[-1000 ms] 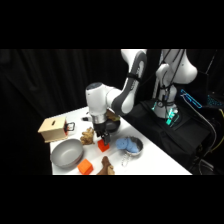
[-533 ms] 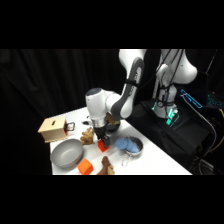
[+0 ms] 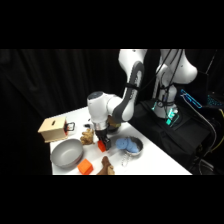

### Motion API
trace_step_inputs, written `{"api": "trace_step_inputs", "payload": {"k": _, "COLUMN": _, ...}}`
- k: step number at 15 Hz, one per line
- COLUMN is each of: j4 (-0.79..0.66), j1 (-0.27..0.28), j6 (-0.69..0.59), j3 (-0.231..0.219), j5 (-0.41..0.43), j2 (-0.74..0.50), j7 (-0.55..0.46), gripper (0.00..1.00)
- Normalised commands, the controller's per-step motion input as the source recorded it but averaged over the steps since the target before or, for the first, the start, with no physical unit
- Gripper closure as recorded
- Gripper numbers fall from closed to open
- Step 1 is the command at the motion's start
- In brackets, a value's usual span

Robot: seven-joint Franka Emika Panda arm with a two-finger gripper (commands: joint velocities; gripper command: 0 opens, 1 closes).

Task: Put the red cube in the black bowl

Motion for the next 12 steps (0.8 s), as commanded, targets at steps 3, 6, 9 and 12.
{"api": "trace_step_inputs", "payload": {"k": 3, "j4": 0.03, "j1": 0.033, "j6": 0.15, "j3": -0.001, "j5": -0.023, "j2": 0.03, "j7": 0.08, "gripper": 0.45}}
{"api": "trace_step_inputs", "payload": {"k": 6, "j4": 0.01, "j1": 0.047, "j6": 0.14, "j3": -0.020, "j5": -0.041, "j2": 0.01, "j7": 0.09, "gripper": 0.69}}
{"api": "trace_step_inputs", "payload": {"k": 9, "j4": -0.01, "j1": 0.063, "j6": 0.10, "j3": -0.040, "j5": -0.052, "j2": -0.04, "j7": 0.11, "gripper": 0.74}}
{"api": "trace_step_inputs", "payload": {"k": 12, "j4": -0.07, "j1": 0.095, "j6": -0.04, "j3": -0.066, "j5": -0.060, "j2": -0.18, "j7": 0.16, "gripper": 0.77}}
